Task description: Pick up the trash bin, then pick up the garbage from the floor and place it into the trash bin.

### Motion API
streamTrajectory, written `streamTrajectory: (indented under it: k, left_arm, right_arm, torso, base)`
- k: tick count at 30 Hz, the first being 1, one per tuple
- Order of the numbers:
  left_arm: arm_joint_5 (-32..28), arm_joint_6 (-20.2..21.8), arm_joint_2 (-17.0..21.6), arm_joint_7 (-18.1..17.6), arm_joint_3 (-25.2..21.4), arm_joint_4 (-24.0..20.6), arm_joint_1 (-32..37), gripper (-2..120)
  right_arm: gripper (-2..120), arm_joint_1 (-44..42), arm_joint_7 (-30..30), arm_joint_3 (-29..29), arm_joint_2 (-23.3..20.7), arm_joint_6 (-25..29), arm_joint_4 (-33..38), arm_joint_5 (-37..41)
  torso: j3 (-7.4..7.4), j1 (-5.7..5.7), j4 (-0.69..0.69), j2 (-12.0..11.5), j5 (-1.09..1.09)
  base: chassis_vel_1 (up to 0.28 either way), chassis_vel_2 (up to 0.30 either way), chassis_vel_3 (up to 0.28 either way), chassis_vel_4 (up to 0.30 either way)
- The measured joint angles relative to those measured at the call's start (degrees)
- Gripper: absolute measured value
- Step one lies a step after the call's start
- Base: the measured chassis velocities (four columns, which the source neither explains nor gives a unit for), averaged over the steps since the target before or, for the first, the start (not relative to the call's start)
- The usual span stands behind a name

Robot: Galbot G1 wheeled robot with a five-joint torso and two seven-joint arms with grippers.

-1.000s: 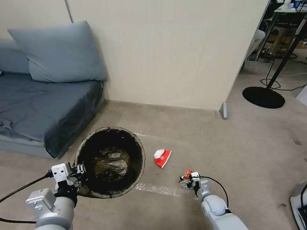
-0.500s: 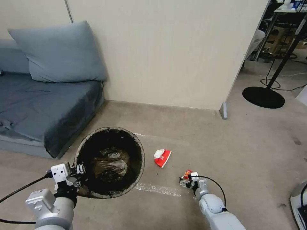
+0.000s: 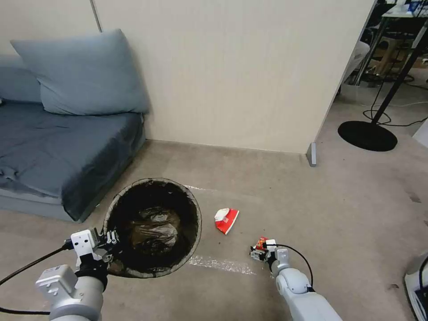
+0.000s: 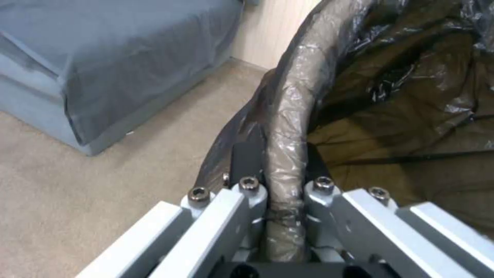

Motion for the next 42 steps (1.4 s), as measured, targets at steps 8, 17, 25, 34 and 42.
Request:
streamTrajectory:
  k: [8, 17, 25, 34, 42]
  left_arm:
    - [0.14, -0.06, -0.15, 0.08, 0.03, 0.0, -0.01, 3]
    - [0.35, -0.08, -0.51, 0.14, 0.14, 0.0, 0.01, 3]
    - [0.41, -0.12, -0.58, 0.18, 0.1, 0.0, 0.08, 3]
    - [0.49, -0.21, -0.71, 0.2, 0.13, 0.0, 0.16, 3]
    - [0.69, -0.29, -0.89, 0.33, 0.19, 0.0, 0.21, 3]
  right_arm:
    - [100, 0.34, 0.07, 0.16, 0.42, -0.01, -1.08, -0.04]
    - [100, 1.46, 1.5, -0.42, 0.76, -1.52, -1.53, 1.16]
    - [100, 1.93, 1.86, -0.49, 1.29, -1.89, -2.55, 1.29]
    - [100, 2.2, 1.74, -0.45, 1.65, -1.9, -3.21, 1.39]
    - [87, 2.55, 1.54, -0.27, 1.76, -1.72, -3.93, 1.27]
  torso:
    - [0.0, 0.0, 0.0, 0.0, 0.0]
    - [0.0, 0.0, 0.0, 0.0, 0.0]
    - [0.0, 0.0, 0.0, 0.0, 0.0]
    - [0.0, 0.0, 0.0, 0.0, 0.0]
    - [0.0, 0.0, 0.0, 0.0, -0.01]
  base:
    - [0.0, 0.0, 0.0, 0.0]
    - [0.0, 0.0, 0.0, 0.0]
    - [0.0, 0.0, 0.0, 0.0]
    - [0.0, 0.0, 0.0, 0.0]
    - [0.0, 0.0, 0.0, 0.0]
